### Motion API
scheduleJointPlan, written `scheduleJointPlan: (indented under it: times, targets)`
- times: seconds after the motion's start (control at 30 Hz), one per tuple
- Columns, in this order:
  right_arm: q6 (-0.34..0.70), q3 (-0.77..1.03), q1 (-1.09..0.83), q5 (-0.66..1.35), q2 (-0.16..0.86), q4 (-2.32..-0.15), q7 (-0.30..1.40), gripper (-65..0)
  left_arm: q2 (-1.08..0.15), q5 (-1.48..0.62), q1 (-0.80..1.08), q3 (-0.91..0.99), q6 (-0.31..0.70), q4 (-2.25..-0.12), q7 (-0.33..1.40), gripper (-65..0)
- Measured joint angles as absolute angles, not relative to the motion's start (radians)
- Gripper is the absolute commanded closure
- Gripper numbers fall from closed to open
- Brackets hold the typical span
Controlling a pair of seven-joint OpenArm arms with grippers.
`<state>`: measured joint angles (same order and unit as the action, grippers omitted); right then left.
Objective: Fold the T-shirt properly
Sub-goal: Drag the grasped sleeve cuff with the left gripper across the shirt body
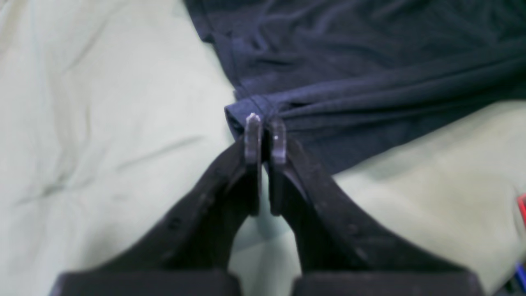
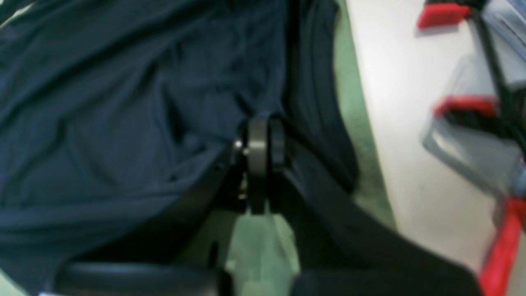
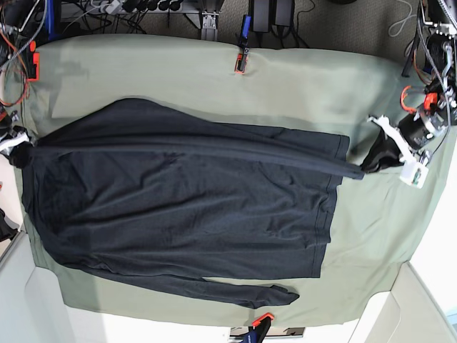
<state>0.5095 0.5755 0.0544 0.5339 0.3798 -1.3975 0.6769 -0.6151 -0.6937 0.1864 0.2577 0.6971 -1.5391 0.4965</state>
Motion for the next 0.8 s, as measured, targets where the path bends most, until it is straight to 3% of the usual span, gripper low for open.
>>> scheduleJointPlan:
  times: [0.27,0.33,0.37,0.43,0.47,0.5,0.63,0.8]
  targets:
    - [0.503,0.570,0.208,0.493,0.382,-1.199,0.665,0.0,-0.616,-0.695,0.039,0.105,0.693,-1.317,0.491,0.0]
    - [0.501,0.570,0.223,0.495,0.379,-1.170,0.665,0.0,-0.616,-0.696,0.032,0.079,0.694,-1.313,0.490,-11.6]
    - [0.501,0.570,0.225,0.501,0.379,-1.162,0.665,-4.2,-0.616,-0.699,0.032,0.068,0.693,-1.313,0.489,-20.5]
    - [0.500,0.570,0.219,0.504,0.379,-1.159,0.663,-21.2,-0.614,-0.701,0.034,0.056,0.694,-1.313,0.517,-37.3]
    - [0.499,0.570,0.214,0.507,0.380,-1.159,0.666,-27.2,-0.615,-0.724,0.035,0.056,0.693,-1.313,0.567,-40.0]
    - [0.498,0.570,0.210,0.508,0.380,-1.159,0.679,-30.2,-0.616,-0.755,0.036,0.057,0.693,-1.313,0.617,-40.0]
    - [0.498,0.570,0.208,0.574,0.379,-1.172,0.808,-30.3,-0.620,-0.908,0.036,0.103,0.693,-1.314,0.784,-40.0]
    - [0.505,0.584,0.140,0.609,0.382,-1.316,0.818,-30.3,-0.630,-1.045,0.096,0.183,0.691,-1.384,0.885,-39.9]
